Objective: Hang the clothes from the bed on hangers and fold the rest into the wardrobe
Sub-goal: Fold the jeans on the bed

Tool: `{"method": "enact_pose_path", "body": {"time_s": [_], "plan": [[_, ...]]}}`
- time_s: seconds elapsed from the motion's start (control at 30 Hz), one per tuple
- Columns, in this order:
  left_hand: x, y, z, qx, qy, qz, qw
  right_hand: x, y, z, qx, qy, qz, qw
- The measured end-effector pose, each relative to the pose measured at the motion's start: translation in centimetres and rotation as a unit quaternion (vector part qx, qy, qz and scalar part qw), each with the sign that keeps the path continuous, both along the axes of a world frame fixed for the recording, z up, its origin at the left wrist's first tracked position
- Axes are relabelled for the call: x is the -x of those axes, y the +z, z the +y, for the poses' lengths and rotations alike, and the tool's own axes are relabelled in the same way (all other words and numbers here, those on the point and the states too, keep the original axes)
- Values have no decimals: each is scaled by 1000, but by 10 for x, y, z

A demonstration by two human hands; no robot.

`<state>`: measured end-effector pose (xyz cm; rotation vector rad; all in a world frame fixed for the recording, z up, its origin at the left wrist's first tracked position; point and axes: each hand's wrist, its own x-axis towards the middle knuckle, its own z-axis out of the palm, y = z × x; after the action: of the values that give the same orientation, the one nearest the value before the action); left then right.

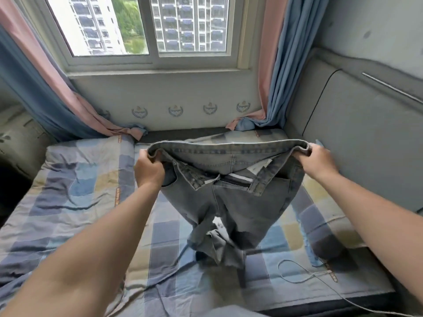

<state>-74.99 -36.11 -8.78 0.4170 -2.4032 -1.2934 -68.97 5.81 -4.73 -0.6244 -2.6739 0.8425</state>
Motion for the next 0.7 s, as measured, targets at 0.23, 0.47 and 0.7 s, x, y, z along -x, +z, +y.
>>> {"method": "enact_pose_path", "body": {"time_s": [0.23,0.47,0.7], "plan": [[71,143,2,-38,4,177,984,60,145,-2,90,13,209,974],[104,270,-2,-52,54,207,975,92,275,-21,171,0,269,948],[117,377,-16,-79,71,153,982,98,378,-39,306,5,266,914]]}}
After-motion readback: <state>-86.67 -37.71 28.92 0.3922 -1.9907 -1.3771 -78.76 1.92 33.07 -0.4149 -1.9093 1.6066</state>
